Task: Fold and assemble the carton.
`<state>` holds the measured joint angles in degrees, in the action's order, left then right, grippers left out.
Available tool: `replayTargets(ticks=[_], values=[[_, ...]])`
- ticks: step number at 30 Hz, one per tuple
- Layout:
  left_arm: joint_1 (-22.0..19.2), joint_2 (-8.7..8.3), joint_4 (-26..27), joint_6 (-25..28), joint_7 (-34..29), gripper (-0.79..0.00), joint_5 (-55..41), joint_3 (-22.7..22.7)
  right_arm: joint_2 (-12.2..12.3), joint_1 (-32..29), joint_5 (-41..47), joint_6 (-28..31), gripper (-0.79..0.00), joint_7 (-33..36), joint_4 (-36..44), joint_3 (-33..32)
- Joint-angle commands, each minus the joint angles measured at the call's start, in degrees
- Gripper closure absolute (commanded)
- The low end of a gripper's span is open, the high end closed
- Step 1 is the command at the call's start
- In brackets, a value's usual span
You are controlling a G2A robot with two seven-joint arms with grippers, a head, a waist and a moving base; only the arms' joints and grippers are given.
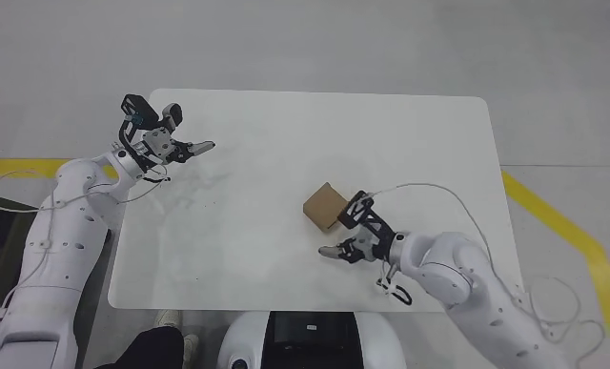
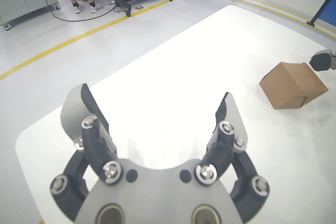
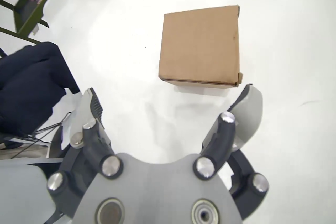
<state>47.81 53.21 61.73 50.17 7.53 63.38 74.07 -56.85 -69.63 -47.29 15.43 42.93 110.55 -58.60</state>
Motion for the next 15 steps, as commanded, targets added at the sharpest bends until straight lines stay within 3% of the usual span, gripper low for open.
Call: replayTargets(ticks=[1, 15], values=[[0.0, 0.0, 0.0, 0.0, 0.0, -0.785, 0.0, 0.0, -0.14, 0.51, -2.71, 0.43, -0.785, -0.49, -0.49, 0.79], [0.0, 0.0, 0.0, 0.0, 0.0, -0.785, 0.0, 0.0, -1.75, 4.36, -9.17, 0.13, -0.785, -5.36, -6.17, 4.42]])
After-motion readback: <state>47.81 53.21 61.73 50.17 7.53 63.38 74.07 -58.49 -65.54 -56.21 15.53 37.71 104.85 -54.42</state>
